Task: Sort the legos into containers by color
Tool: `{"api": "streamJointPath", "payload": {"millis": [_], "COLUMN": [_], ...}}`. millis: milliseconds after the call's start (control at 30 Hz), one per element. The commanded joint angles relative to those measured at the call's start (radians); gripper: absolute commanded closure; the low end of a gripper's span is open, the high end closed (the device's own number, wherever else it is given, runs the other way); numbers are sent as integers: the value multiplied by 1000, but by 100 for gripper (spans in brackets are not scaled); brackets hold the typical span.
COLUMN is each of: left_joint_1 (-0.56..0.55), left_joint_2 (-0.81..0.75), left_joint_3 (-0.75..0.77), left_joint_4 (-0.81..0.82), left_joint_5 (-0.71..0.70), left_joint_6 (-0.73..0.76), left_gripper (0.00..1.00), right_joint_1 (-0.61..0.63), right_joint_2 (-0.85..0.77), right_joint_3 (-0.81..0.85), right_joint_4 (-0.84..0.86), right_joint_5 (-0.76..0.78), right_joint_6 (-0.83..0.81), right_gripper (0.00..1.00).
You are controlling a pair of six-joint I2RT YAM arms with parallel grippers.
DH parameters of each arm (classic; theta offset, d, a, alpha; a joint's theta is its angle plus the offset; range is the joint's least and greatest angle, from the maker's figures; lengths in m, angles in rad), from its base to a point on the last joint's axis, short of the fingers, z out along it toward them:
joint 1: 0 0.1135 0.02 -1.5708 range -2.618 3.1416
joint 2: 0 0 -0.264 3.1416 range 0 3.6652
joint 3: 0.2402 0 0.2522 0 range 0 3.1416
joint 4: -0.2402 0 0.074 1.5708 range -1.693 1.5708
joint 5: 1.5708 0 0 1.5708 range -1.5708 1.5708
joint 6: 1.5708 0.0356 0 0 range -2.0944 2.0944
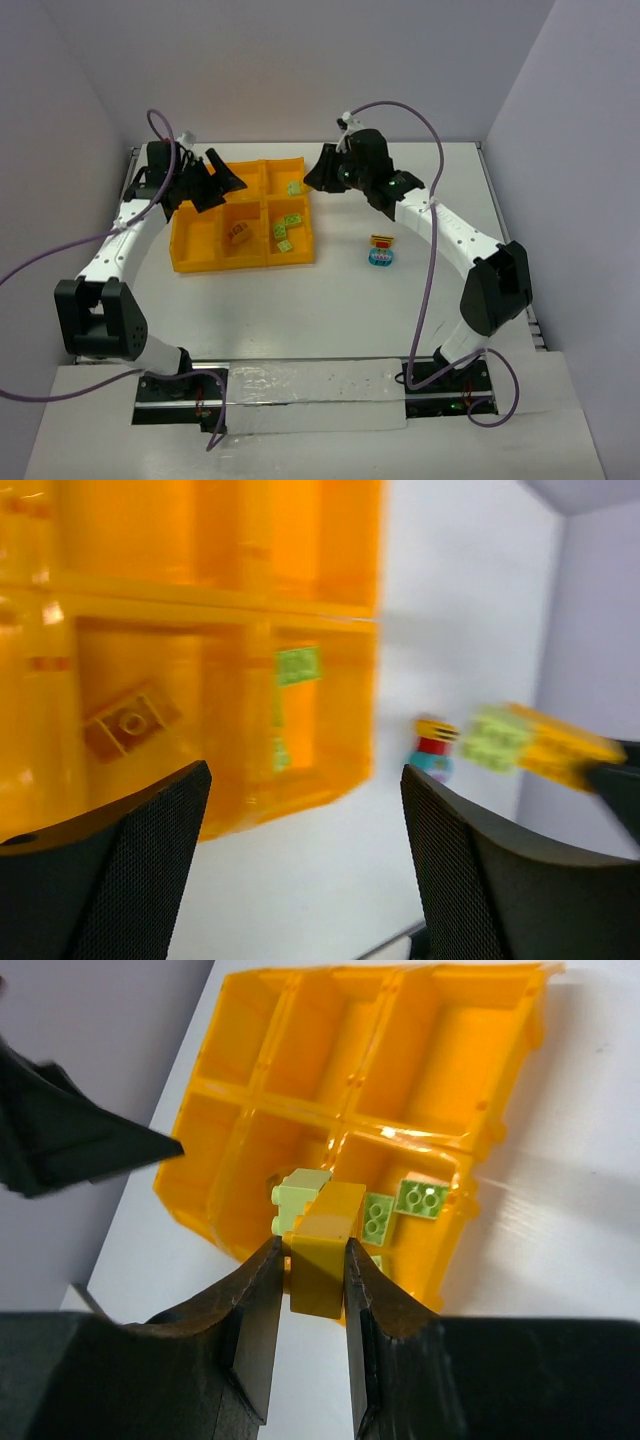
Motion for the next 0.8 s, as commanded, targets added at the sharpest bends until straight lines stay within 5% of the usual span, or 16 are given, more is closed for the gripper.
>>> {"api": "streamJointPath", "payload": {"millis": [0,133,400,767], "left_joint_1": [-13,-41,-109,-117], "left_joint_2": [-73,-74,-208,-343], "left_joint_3": [47,16,-37,-124], "left_joint_4": [145,262,231,291], "left_joint_5": [250,383,234,268], "left_joint_6": [-58,-86,322,535], "left_gripper": [16,19,21,19], "right_joint_1": [61,90,74,11], "right_joint_2": [-50,-33,26,164], "right_joint_3": [61,88,240,431], "right_joint_4": [-21,-46,-249,-501], "right_joint_5": [35,30,-156,-351], "right_joint_6": [-78,-99,-140,-211], "right_gripper": [100,100,100,100]}}
